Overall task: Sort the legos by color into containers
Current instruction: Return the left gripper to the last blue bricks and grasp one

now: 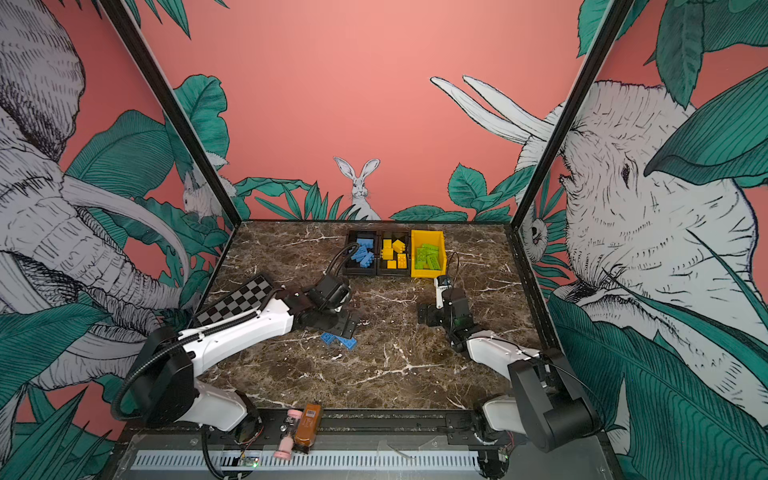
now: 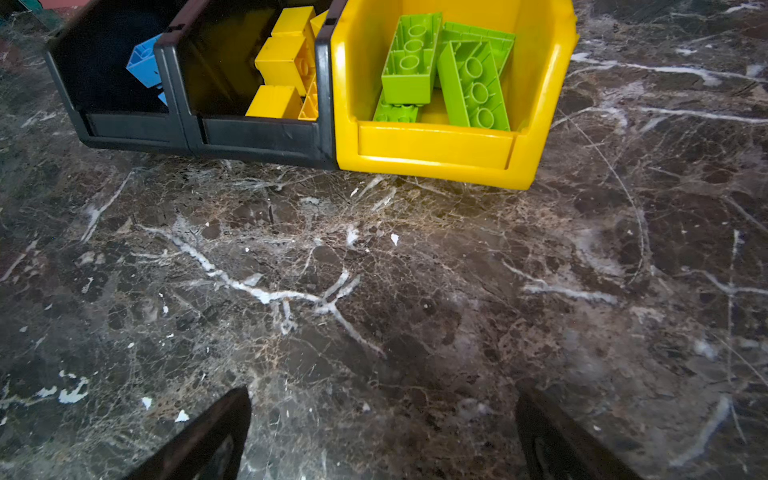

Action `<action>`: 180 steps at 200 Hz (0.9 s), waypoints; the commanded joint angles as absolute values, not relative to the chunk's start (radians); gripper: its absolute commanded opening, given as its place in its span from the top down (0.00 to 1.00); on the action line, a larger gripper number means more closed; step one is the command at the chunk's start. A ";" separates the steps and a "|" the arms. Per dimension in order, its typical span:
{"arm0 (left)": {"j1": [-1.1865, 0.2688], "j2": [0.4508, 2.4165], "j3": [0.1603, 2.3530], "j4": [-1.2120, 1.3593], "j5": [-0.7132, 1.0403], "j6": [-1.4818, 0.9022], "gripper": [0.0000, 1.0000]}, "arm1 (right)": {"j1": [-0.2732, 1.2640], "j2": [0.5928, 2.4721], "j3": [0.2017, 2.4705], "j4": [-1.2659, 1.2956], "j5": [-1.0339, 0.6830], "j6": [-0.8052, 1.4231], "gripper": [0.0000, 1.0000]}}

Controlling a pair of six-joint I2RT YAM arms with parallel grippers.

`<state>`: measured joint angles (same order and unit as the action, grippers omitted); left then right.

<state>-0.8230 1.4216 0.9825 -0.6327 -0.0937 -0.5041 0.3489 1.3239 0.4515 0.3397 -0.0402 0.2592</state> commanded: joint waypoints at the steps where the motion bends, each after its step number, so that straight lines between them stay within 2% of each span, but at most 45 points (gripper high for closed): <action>1: -0.870 1.373 0.923 -0.579 -0.142 -0.691 0.03 | 0.347 1.338 0.480 0.347 -0.046 0.269 0.02; 39: -0.921 1.432 0.866 -0.455 -0.118 -0.759 0.03 | 0.345 1.354 0.490 0.330 -0.036 0.273 0.02; 130: -0.927 1.608 0.911 -0.387 -0.089 -0.701 0.06 | 0.346 1.382 0.518 0.293 -0.035 0.271 0.02; 158: -0.926 1.654 0.969 -0.441 -0.108 -0.669 0.07 | 0.346 1.399 0.532 0.285 -0.048 0.272 0.02; 180: -0.926 1.647 0.937 -0.357 -0.110 -0.664 0.08 | 0.347 1.399 0.532 0.285 -0.051 0.273 0.02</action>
<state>-0.9241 1.6676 0.9390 -0.4053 -0.0937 -0.6807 0.3489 1.3960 0.5102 0.2783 -0.0425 0.2626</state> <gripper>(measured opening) 0.924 0.980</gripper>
